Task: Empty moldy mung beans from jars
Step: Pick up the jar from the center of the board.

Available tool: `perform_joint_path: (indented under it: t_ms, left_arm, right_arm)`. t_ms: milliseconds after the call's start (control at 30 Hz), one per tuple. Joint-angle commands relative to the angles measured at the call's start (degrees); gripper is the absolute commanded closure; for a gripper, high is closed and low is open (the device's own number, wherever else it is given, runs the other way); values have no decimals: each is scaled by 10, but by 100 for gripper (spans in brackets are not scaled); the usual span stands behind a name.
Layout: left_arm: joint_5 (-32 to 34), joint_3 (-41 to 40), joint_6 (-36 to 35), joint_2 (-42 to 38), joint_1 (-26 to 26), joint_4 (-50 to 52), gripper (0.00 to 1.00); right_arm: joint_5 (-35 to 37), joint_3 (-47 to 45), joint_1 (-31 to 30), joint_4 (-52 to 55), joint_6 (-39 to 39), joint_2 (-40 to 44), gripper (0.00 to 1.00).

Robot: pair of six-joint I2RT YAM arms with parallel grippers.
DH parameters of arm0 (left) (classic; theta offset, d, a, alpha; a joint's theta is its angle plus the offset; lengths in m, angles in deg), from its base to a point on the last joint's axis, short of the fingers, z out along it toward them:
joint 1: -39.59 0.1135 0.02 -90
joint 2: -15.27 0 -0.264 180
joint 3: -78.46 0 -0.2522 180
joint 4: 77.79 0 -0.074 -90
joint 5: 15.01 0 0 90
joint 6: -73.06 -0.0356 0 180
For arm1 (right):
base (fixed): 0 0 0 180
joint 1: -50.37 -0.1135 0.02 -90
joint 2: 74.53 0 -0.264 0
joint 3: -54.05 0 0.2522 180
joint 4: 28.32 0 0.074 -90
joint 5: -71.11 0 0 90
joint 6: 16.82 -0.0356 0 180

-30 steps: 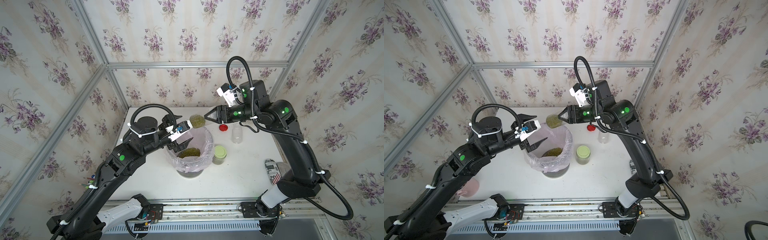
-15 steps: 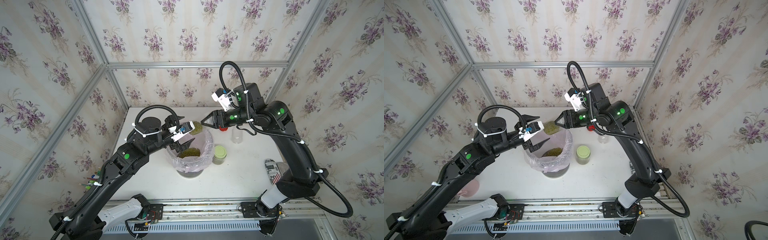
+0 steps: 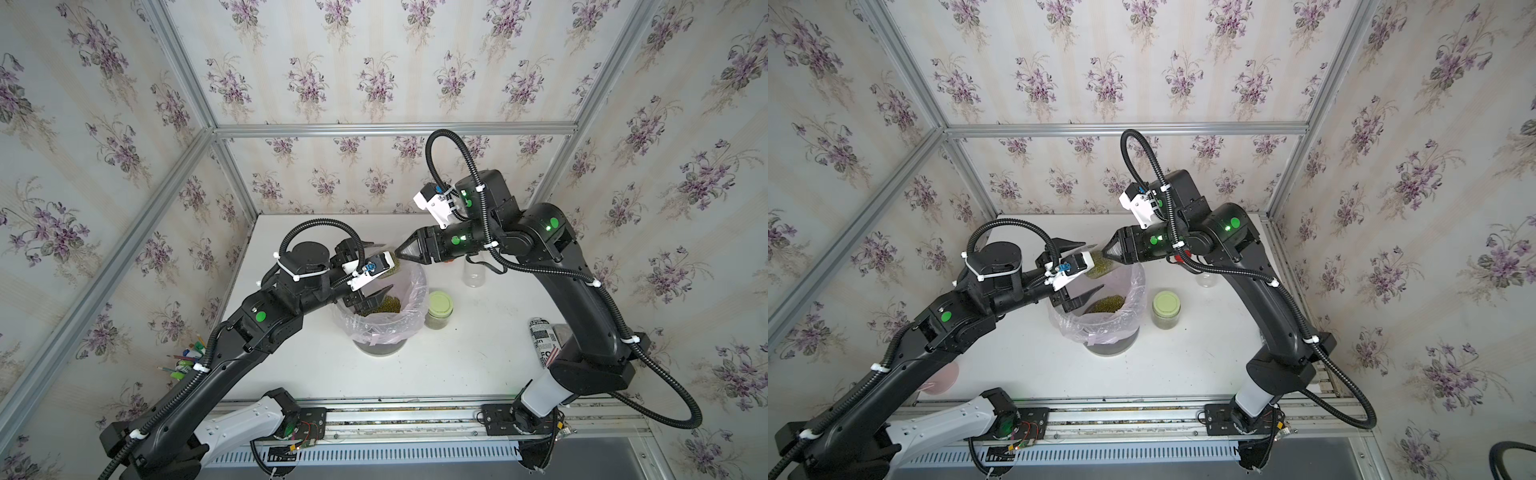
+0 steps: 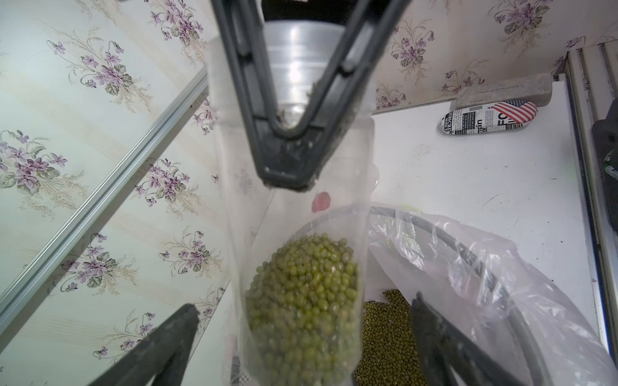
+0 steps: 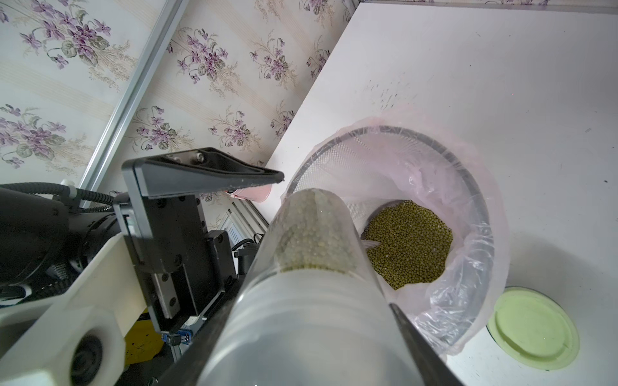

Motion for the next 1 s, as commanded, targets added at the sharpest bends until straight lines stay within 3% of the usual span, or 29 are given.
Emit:
perform_joint_path:
  t_ms: [0,767,967]
  left_arm:
    - [6,8,3,7,-1,-18,1]
    - [-21,12,12,23,-2,-16,1]
    - [-19,15,9,24,-2,-14,14]
  right_arm:
    - [-2,2,-9,-15,0,-3,51]
    - [-30,-23,-19,-52,-5,17,51]
    - [-31,-23,-19,-51,-3,15,51]
